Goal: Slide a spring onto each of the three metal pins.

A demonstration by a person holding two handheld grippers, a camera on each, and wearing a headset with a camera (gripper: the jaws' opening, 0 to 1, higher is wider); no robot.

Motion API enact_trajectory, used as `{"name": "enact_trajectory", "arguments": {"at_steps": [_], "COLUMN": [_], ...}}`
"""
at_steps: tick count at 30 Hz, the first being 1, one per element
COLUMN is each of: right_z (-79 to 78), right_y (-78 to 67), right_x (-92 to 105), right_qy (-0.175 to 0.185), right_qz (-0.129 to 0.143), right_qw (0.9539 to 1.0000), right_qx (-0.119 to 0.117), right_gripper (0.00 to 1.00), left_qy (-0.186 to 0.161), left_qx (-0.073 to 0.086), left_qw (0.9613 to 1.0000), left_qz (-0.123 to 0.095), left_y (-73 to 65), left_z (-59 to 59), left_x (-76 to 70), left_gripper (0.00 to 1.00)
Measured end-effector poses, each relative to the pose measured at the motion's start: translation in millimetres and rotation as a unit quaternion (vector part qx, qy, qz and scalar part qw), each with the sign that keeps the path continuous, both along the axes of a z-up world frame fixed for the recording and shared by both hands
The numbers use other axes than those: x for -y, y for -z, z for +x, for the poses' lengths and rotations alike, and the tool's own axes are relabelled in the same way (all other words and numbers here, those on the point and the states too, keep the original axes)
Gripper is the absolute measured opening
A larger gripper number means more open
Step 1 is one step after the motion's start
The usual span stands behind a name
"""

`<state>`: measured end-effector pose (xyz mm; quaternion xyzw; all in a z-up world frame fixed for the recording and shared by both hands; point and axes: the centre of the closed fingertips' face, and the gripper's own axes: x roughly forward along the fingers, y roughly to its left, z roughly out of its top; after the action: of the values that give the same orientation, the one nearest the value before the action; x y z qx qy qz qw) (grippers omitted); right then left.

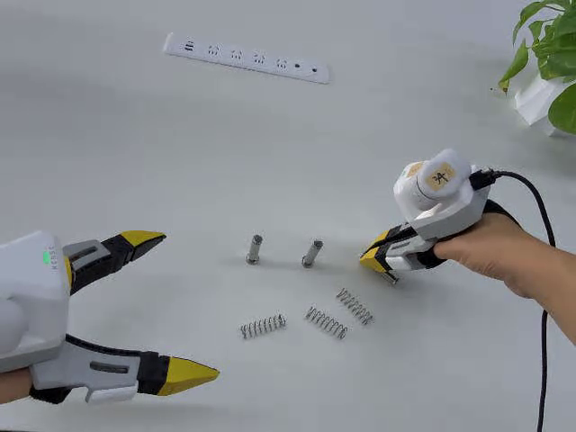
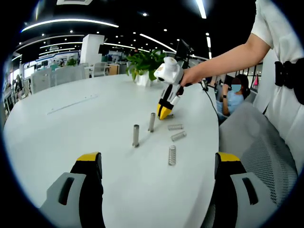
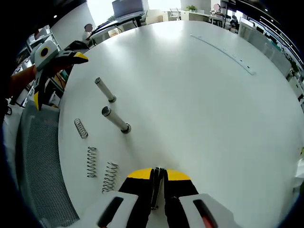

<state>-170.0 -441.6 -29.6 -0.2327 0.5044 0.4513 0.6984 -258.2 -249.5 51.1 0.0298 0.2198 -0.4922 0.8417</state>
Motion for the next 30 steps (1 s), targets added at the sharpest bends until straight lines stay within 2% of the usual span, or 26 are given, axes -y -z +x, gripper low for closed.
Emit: {"name": "enact_trajectory", "arguments": {"at_steps": [15,30], "right_z": [5.7,2.6], "right_y": [5.1,-7.1], "right_x": [4.6,8.2], "right_qy": [0.008,0.011], "right_qz": [0.000,0.013], "right_qw": [1.0000,0.9997], "right_qx": [0.002,0.018], "right_gripper": [0.05,0.04], "left_qy": [0.004,0.005], "left_qx": [0.000,-0.001], "left_qw": [1.0000,1.0000], "left_qz": [-0.001,0.000], "left_y": [-1.4,-0.7], "left_z": [-1.4,-2.4], "left_x": [1.9,3.0], "left_gripper": [0.98,0.98]}}
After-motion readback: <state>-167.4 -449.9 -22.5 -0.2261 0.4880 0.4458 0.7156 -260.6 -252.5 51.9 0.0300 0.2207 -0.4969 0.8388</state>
